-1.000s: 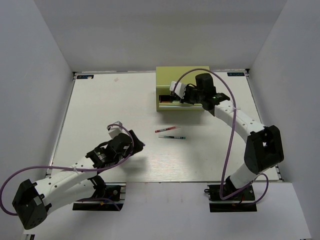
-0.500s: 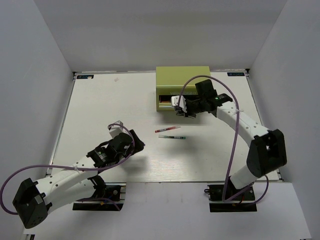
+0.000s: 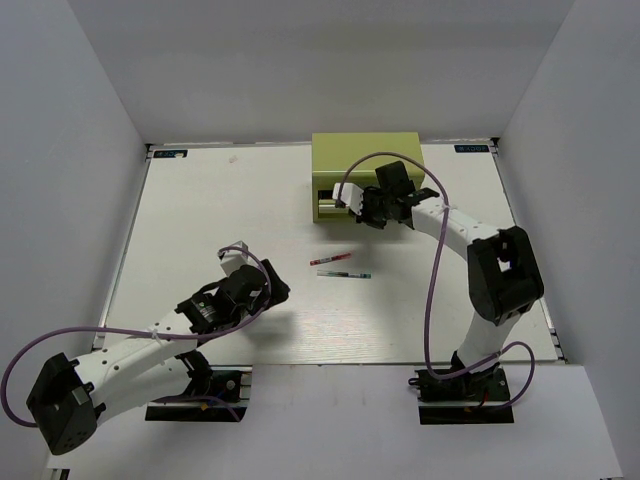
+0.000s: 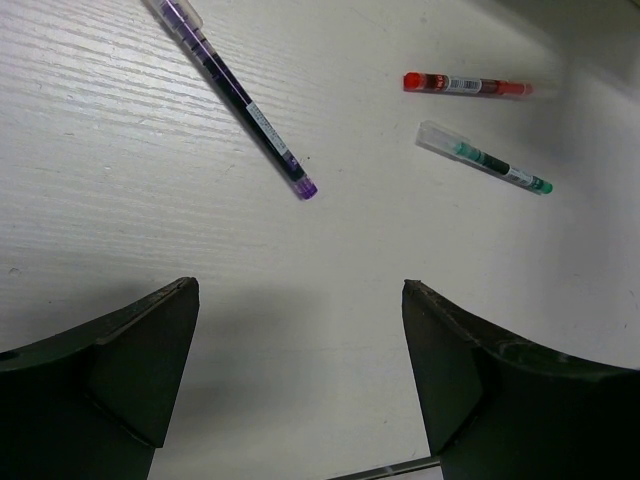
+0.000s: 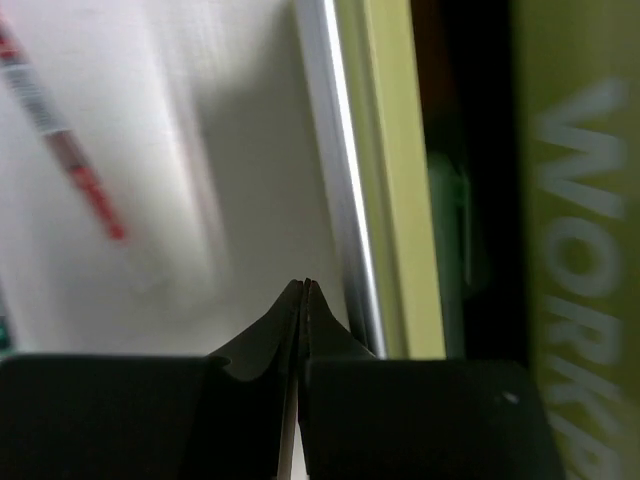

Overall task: Sort the stationery into containers
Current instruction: Close the drawer in the storage box.

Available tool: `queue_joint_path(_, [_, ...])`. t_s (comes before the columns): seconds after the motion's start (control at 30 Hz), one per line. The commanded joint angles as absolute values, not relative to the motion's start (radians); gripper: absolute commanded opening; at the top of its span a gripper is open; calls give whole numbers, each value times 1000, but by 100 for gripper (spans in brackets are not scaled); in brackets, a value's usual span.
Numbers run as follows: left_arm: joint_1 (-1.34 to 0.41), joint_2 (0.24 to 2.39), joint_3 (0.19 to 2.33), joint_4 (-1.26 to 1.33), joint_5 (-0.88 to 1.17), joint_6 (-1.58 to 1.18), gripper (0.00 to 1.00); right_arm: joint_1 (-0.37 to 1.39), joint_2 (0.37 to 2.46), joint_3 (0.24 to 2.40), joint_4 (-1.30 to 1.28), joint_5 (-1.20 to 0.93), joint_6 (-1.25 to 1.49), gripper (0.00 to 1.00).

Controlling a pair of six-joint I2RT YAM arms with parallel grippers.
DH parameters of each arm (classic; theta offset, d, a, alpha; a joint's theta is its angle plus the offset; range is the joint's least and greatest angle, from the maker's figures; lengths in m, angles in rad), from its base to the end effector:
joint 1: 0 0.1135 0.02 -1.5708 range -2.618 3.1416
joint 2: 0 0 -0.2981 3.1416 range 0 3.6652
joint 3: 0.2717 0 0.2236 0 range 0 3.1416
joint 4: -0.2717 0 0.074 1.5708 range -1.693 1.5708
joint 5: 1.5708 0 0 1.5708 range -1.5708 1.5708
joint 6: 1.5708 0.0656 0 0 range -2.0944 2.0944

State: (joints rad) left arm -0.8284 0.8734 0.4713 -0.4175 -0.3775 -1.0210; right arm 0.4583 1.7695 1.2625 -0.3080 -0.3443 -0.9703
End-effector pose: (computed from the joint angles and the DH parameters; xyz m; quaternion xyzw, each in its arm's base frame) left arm 0.1141 -0.0886 0.2143 -0.1564 0.9029 -0.1826 0.3563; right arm 0.3394 0.1921 0.2548 -0.6476 0.6505 0.0620 0.3920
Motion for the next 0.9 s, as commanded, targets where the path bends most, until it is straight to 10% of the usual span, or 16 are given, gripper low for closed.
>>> queue_joint_path(0.0, [-825,859,499,-402,-379,-1011,93,451,1778,1307,-106,-187,-897,0])
queue_joint_path(0.67, [-825,998,509,44,-273,-969,97,425,1781,1273,34,-102,-841,0])
queue_joint_path(0.8, [-825,1146,560,161,-262,-969,36,414,1665,1304,-217,-377,-842,0])
queue_joint_path(0.87, [-815,1262,624,173,-250,-969,32,405,1609,1237,-201,-502,-829,0])
